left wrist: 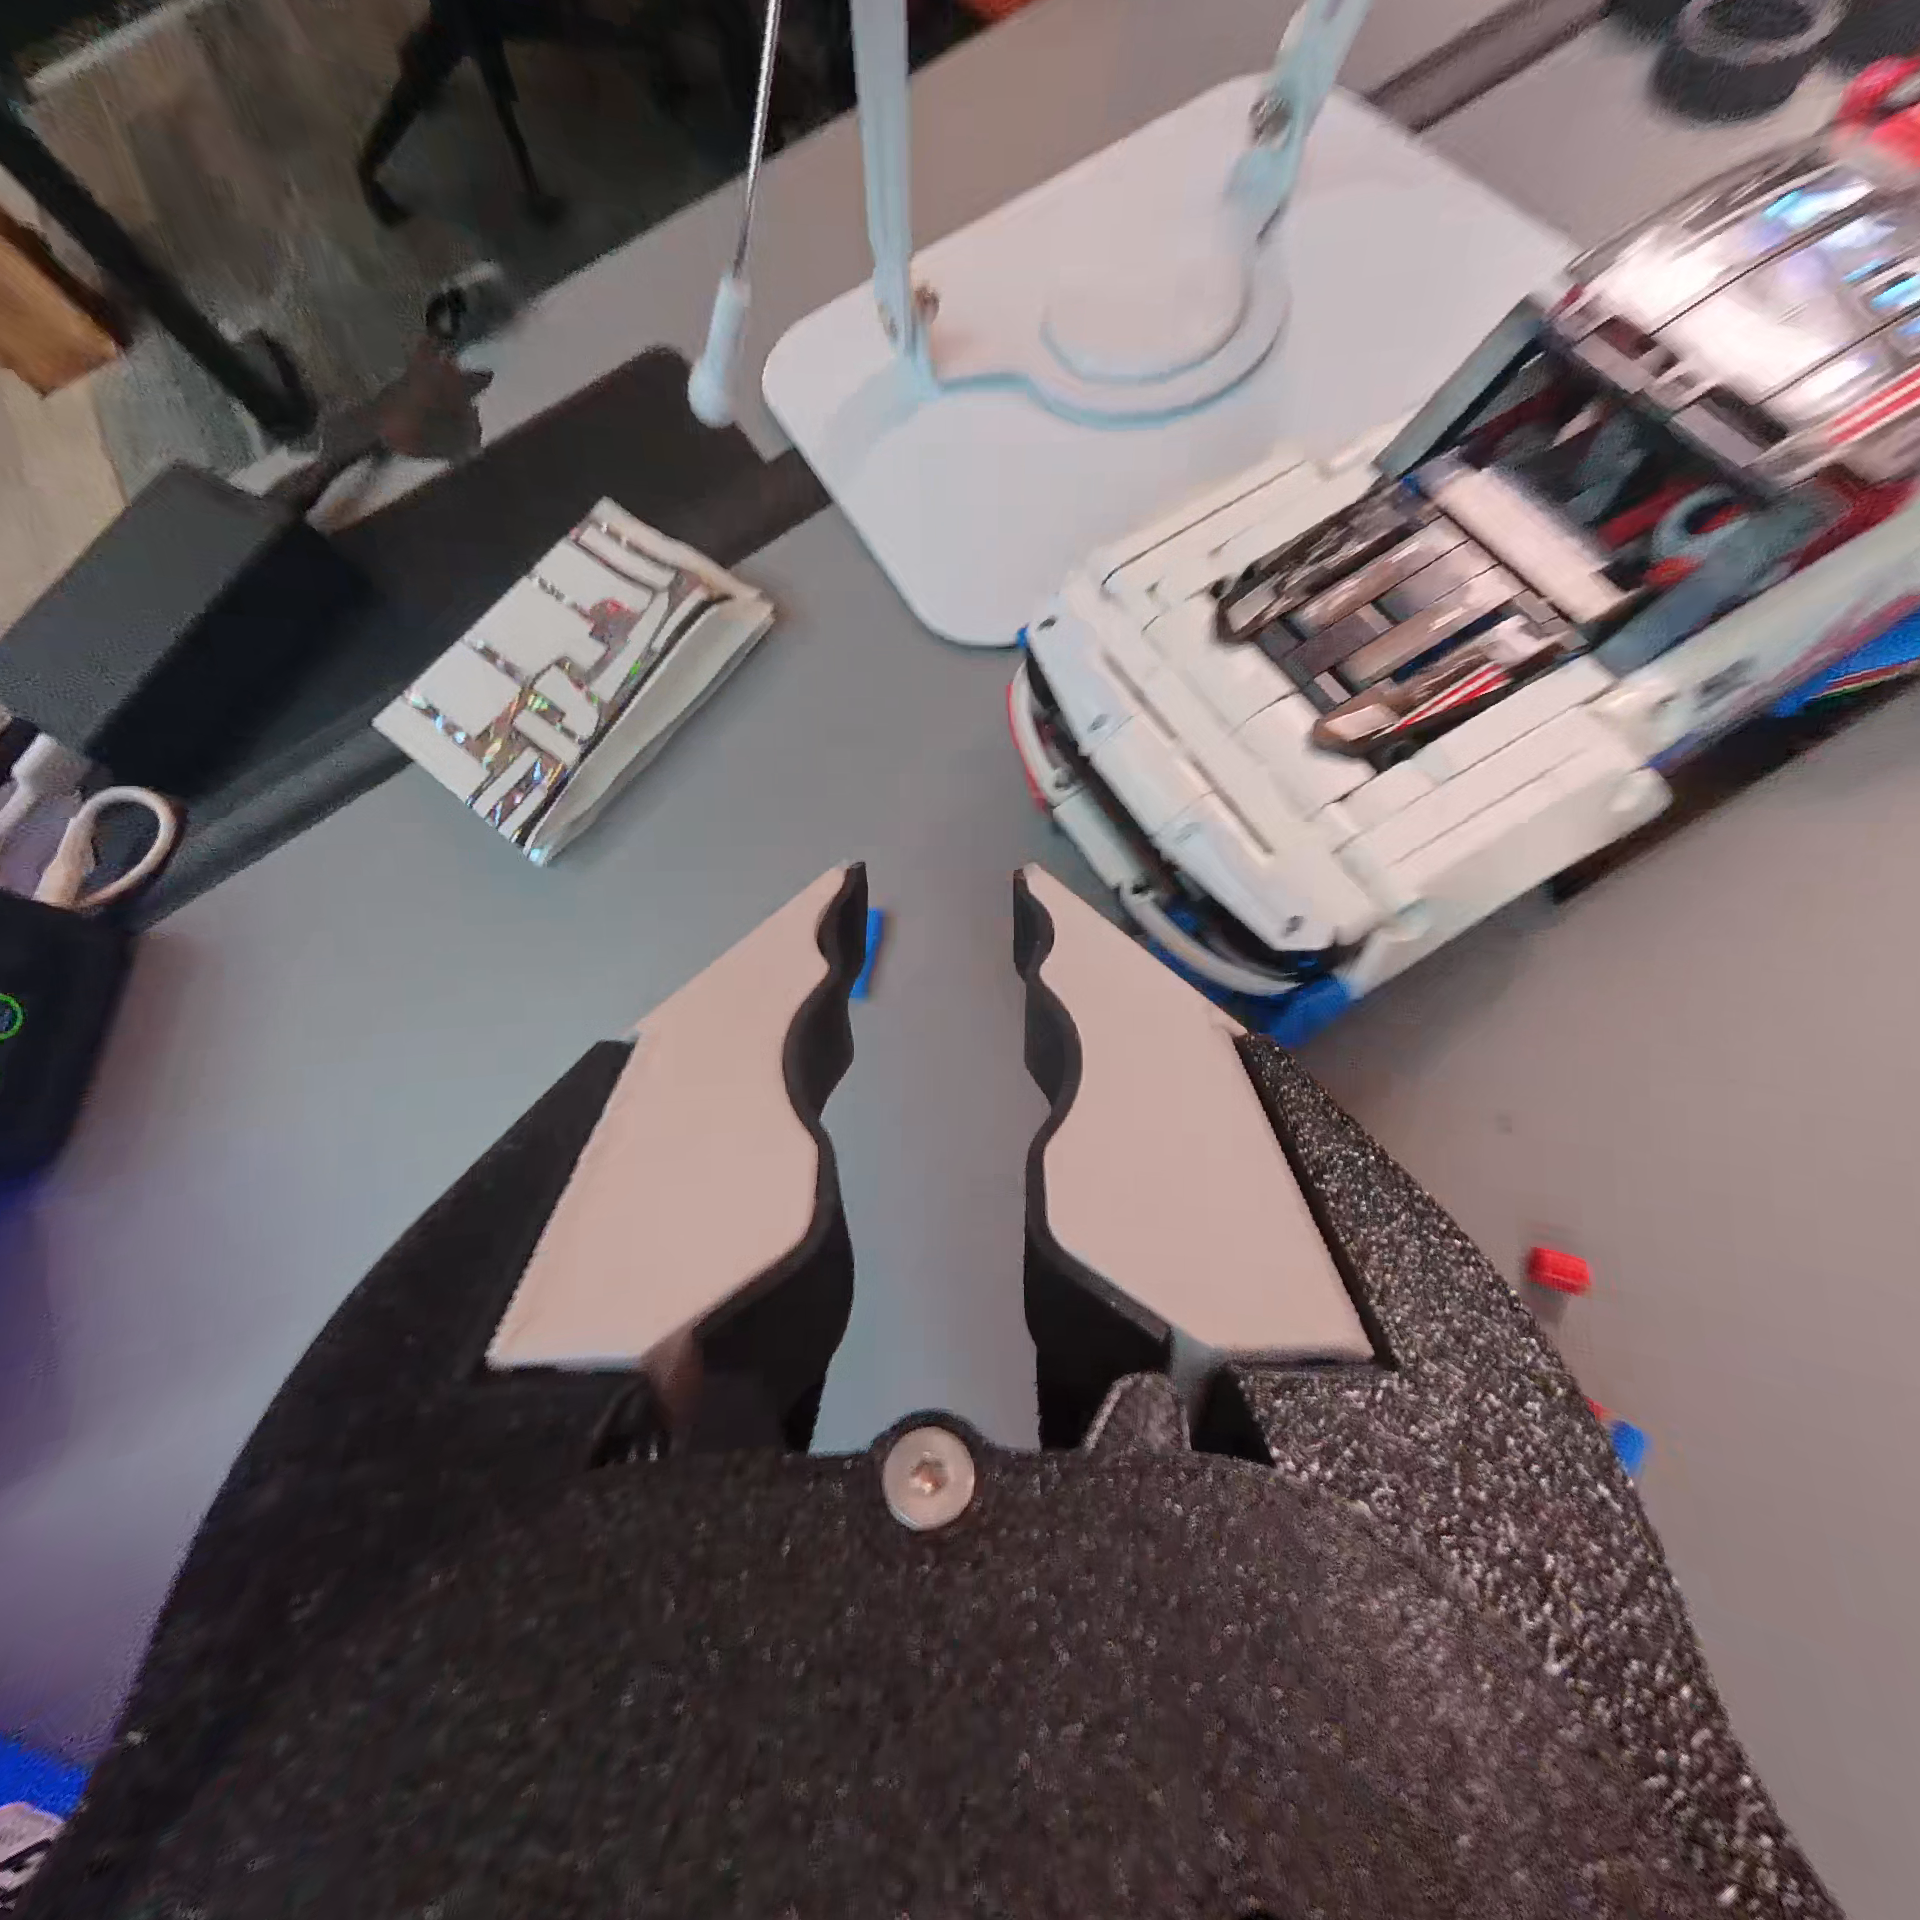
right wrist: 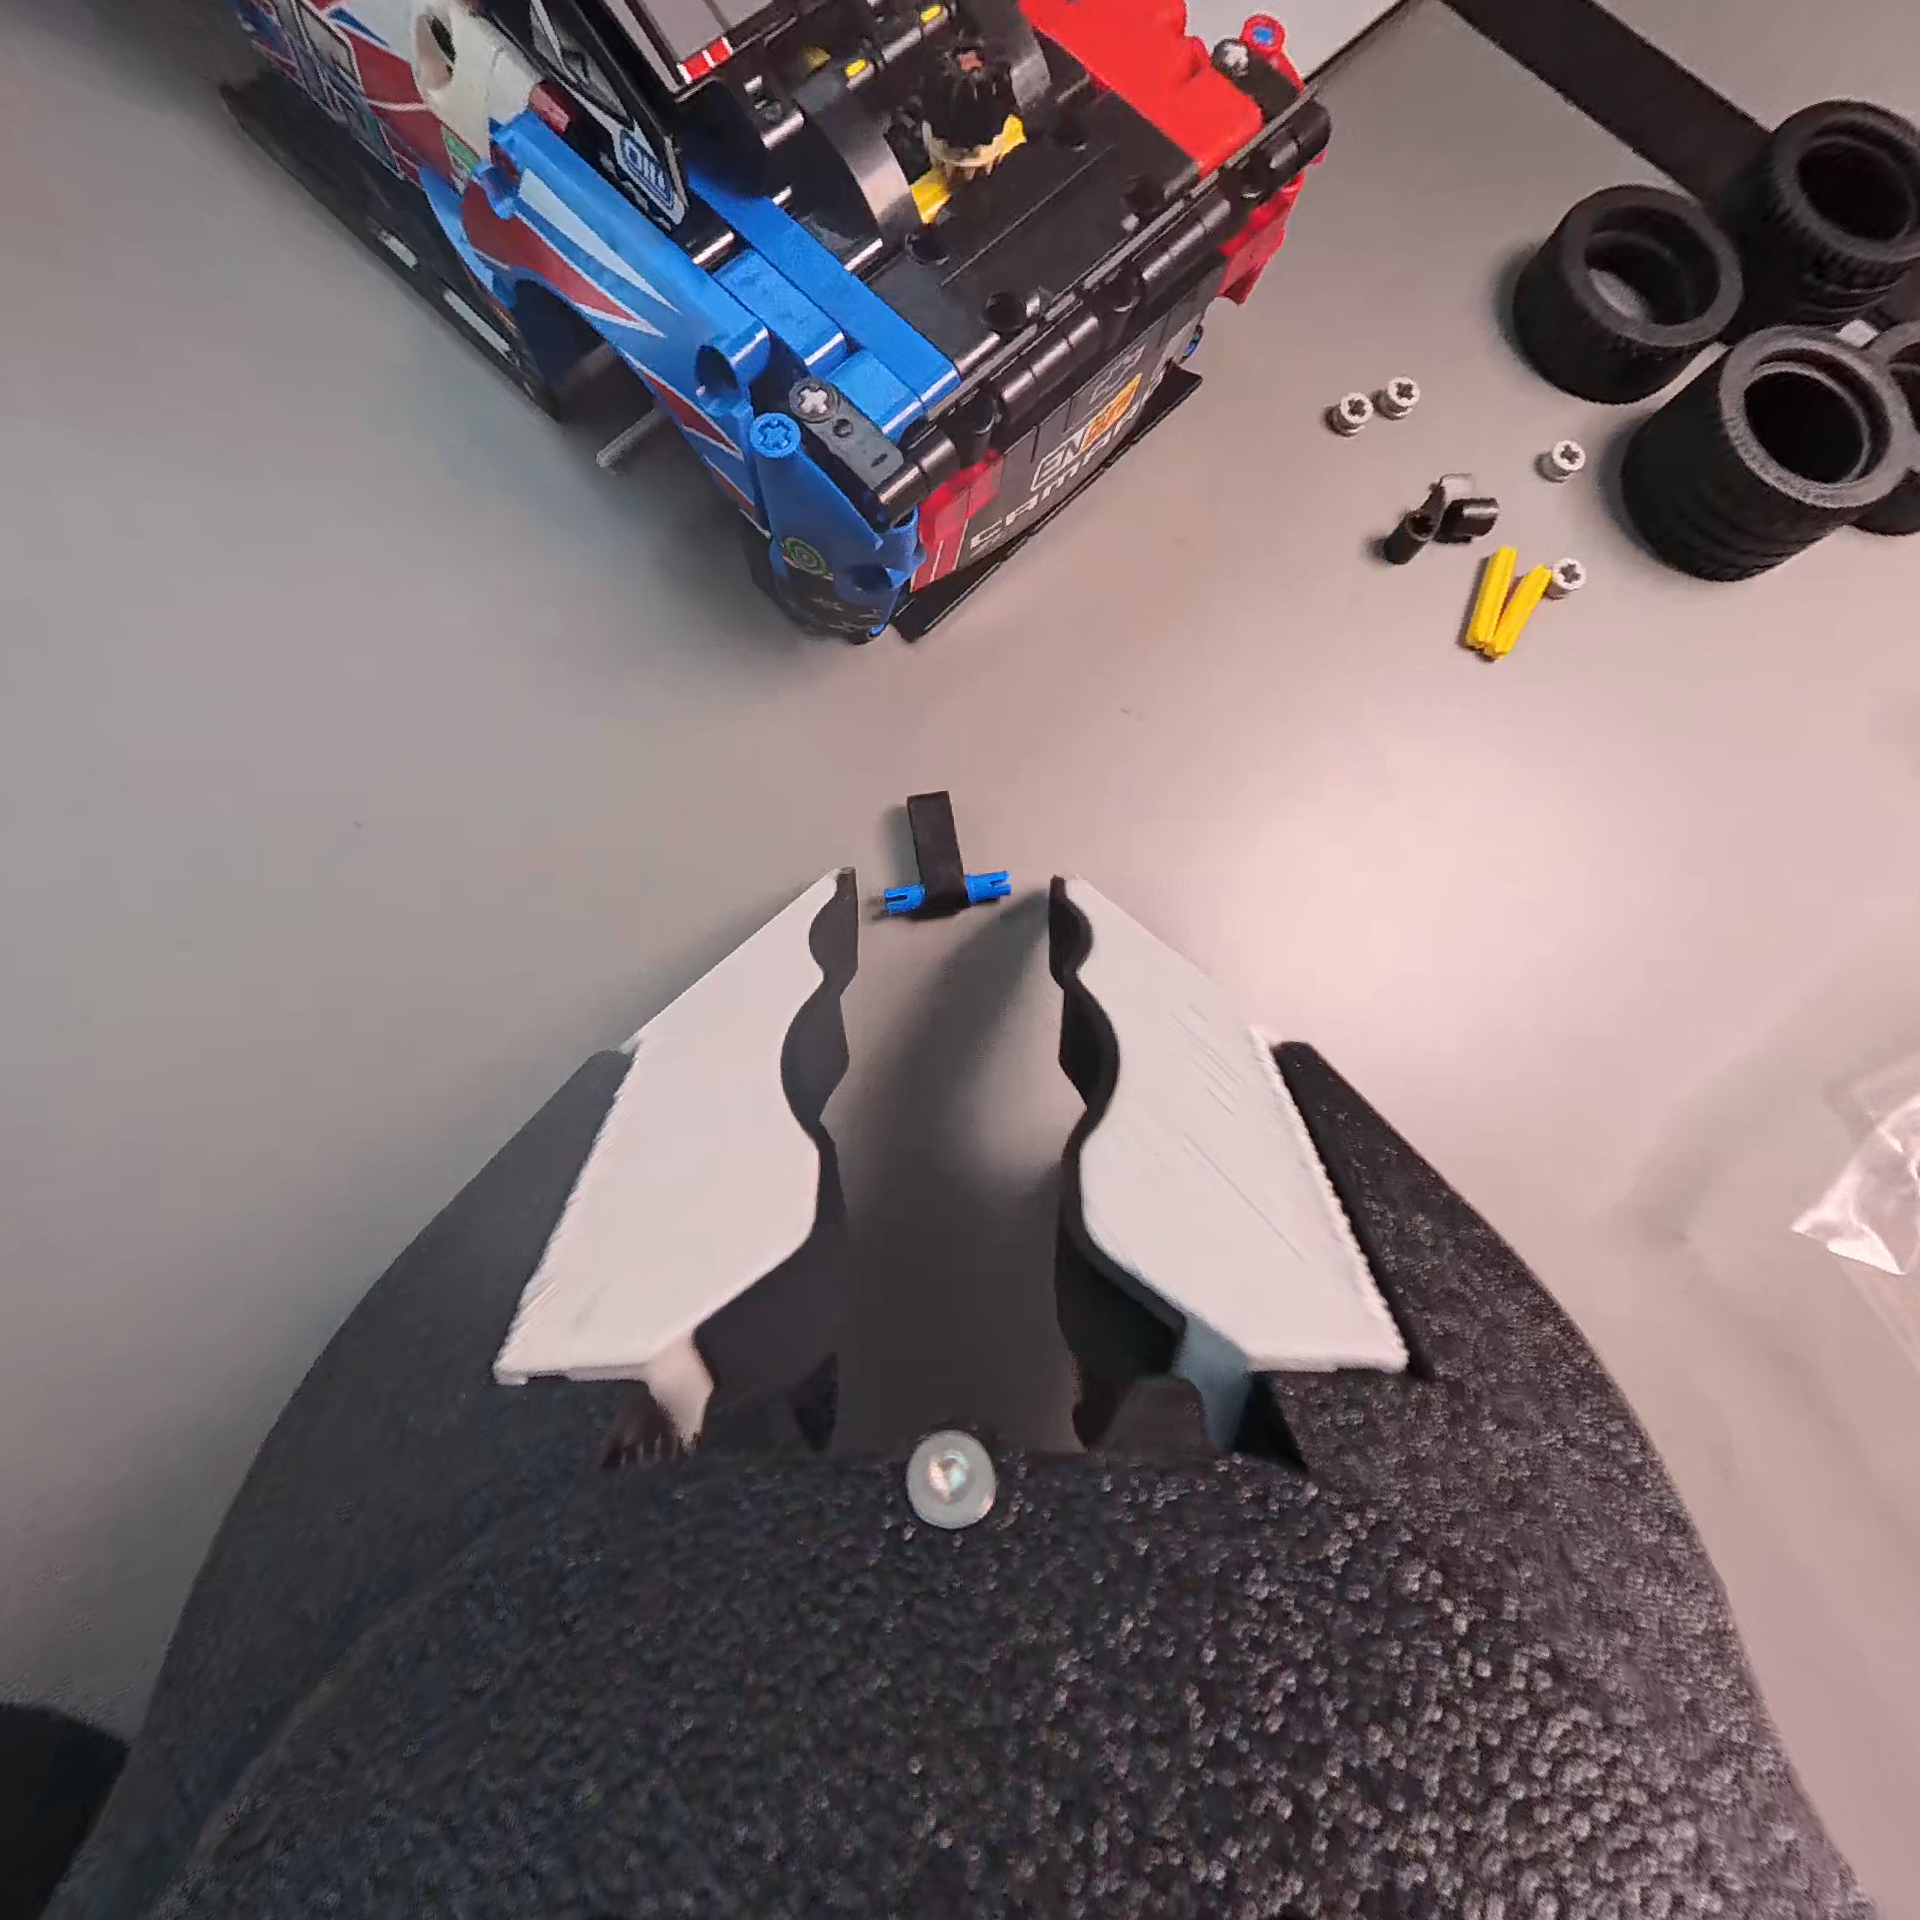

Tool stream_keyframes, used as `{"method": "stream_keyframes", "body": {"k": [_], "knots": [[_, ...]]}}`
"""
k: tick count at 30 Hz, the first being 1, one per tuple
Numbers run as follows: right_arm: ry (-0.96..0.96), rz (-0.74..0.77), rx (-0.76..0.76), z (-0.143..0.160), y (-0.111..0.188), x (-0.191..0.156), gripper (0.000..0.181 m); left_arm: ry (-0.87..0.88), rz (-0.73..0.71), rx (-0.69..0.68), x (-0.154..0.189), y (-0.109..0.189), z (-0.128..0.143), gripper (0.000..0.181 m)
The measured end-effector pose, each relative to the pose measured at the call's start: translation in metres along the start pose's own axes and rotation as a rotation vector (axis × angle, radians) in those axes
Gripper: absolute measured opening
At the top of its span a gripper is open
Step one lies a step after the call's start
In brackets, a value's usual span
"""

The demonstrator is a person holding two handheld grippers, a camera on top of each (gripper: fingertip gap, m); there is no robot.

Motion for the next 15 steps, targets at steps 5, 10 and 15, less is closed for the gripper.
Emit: {"method": "stream_keyframes", "body": {"k": [5, 10, 15], "knots": [[0.149, -0.018, 0.026, -0.004, 0.003, -0.013, 0.022, 0.034, 0.33, 0.211, 0.083, 0.045, -0.033, 0.026], [0.377, -0.055, 0.423, -0.062, 0.045, -0.093, 0.022, 0.291, 0.779, 0.334, 0.181, 0.078, -0.028, 0.027], [0.543, 0.087, 0.752, -0.119, 0.079, -0.164, 0.023, 0.491, 0.999, 0.396, 0.219, 0.09, -0.032, 0.033]]}}
Point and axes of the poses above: each gripper's, where its closed fingertips meet, y back along the fingers, z out of its underside, x = y × z across the jaws, the point moved 1 cm from there along y, back along the fingers, and after that the axes turned 7 degrees about z, right-handed, at the moved point
